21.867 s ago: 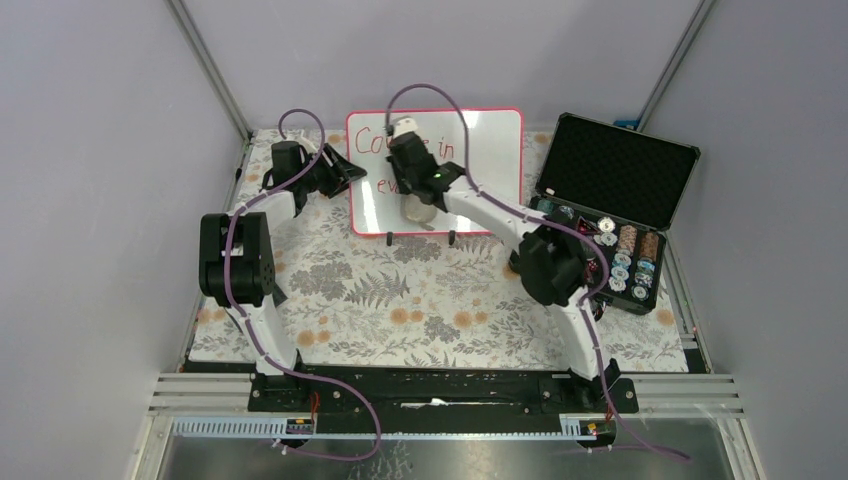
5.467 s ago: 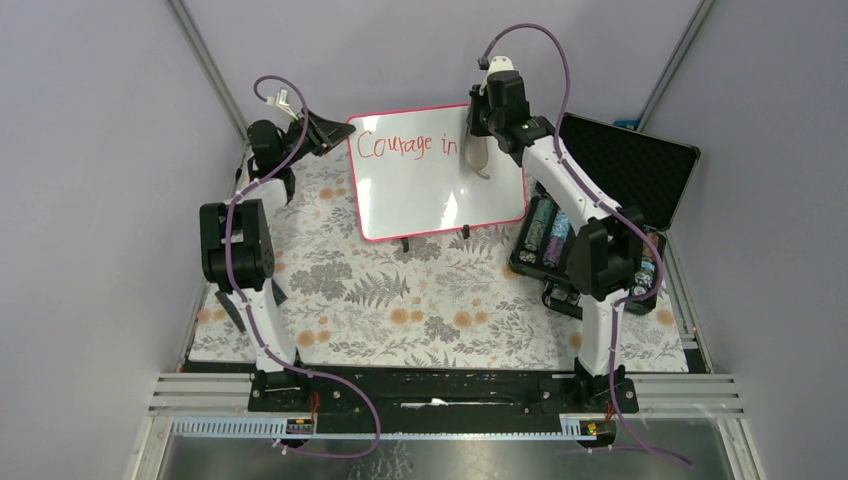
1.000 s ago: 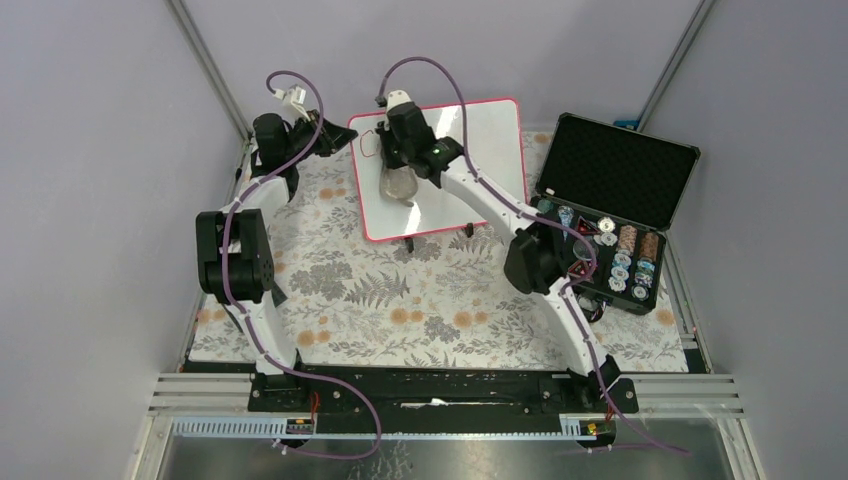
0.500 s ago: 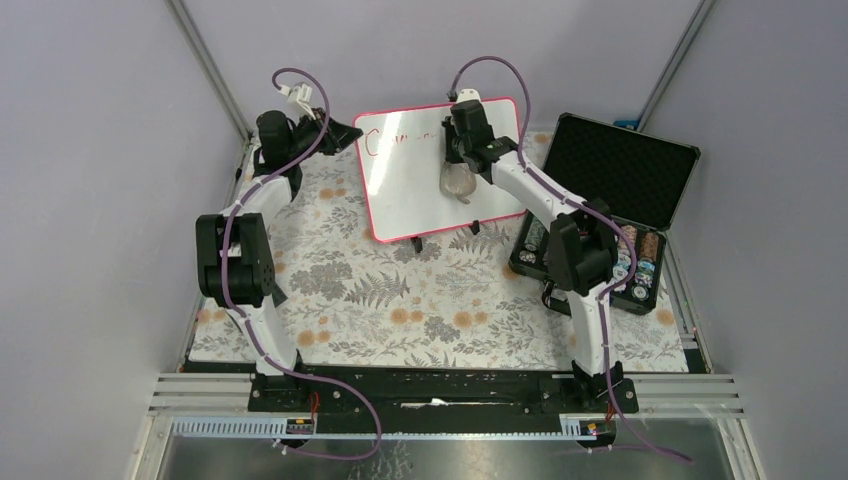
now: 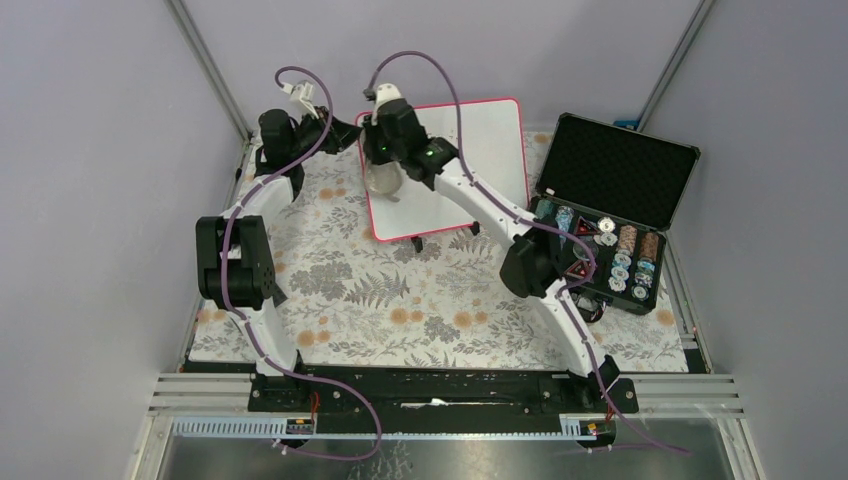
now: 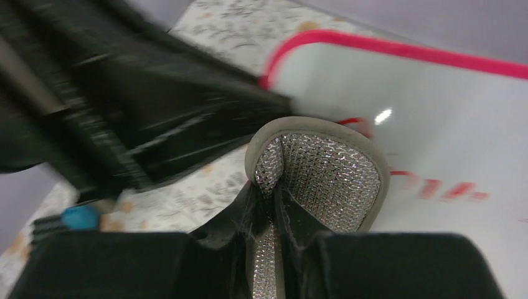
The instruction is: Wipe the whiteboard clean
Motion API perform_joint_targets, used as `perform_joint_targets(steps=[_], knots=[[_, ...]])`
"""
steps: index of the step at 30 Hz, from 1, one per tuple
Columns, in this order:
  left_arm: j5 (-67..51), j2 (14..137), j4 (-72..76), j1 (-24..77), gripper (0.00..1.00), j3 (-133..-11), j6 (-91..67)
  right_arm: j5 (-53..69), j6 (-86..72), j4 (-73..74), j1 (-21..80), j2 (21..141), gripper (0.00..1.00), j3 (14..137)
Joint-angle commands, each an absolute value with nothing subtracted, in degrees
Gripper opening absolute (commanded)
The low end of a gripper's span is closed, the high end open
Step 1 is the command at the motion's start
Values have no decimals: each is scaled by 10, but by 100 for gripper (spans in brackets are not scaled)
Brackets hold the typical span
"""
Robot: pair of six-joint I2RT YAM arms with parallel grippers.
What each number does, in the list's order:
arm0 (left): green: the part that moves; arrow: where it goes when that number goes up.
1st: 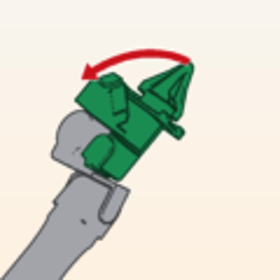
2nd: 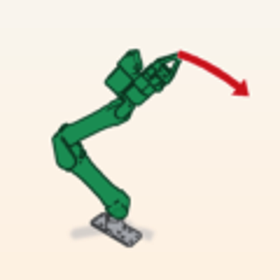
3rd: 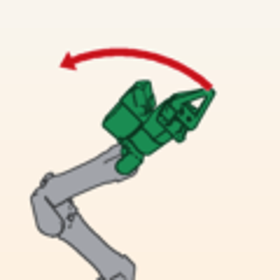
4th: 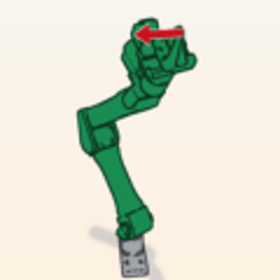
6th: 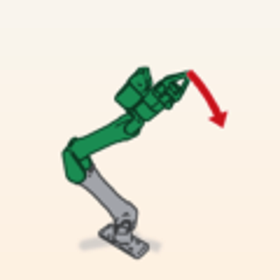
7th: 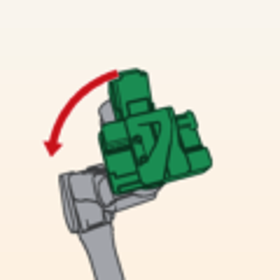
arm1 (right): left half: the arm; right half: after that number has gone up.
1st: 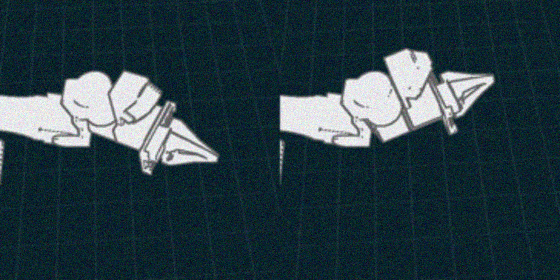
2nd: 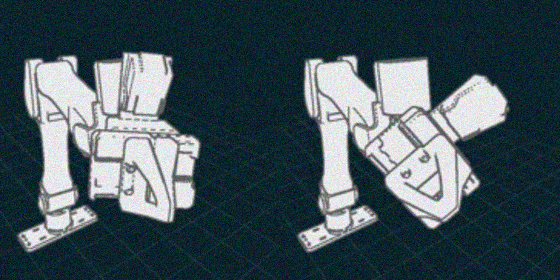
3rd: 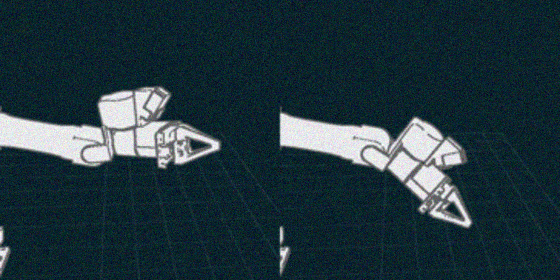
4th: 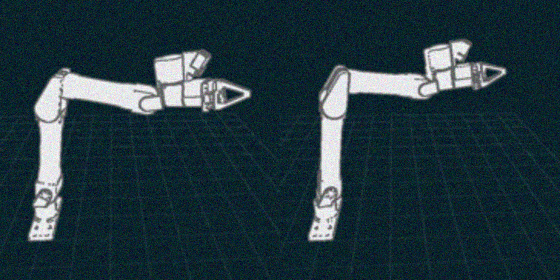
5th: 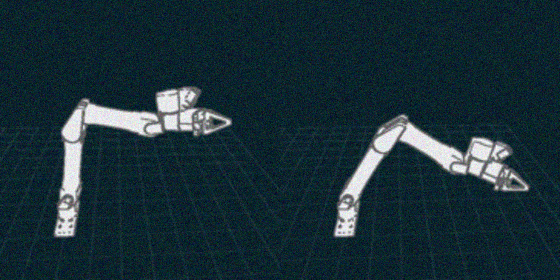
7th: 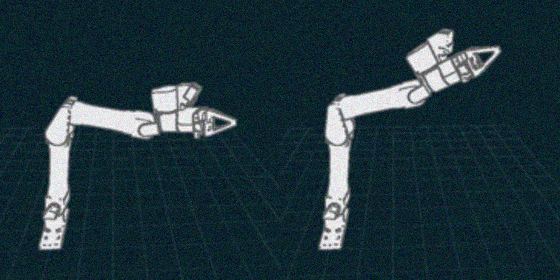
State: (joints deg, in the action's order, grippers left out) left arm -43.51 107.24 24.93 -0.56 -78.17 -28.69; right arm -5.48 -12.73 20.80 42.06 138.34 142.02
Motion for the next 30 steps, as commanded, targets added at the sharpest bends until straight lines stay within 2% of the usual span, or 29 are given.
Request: perform_joint_targets(steps=[1, 7, 20, 23, 30], knots=[[-462, 1055, 250, 18, 0, -774, -256, -2, -152, 196, 441, 1409, 0, 1468], [-465, 1054, 256, 18, 0, -769, -251, -77, -122, 188, 435, 1405, 0, 1470], [-467, 1056, 248, 16, 0, -773, -241, -134, -99, 192, 331, 1340, 0, 1345], [-467, 1057, 248, 16, 0, -772, -241, -138, -86, 205, 329, 1349, 0, 1355], [-465, 1058, 245, 16, 0, -773, -239, -63, -93, 213, 357, 1386, 0, 1431]])
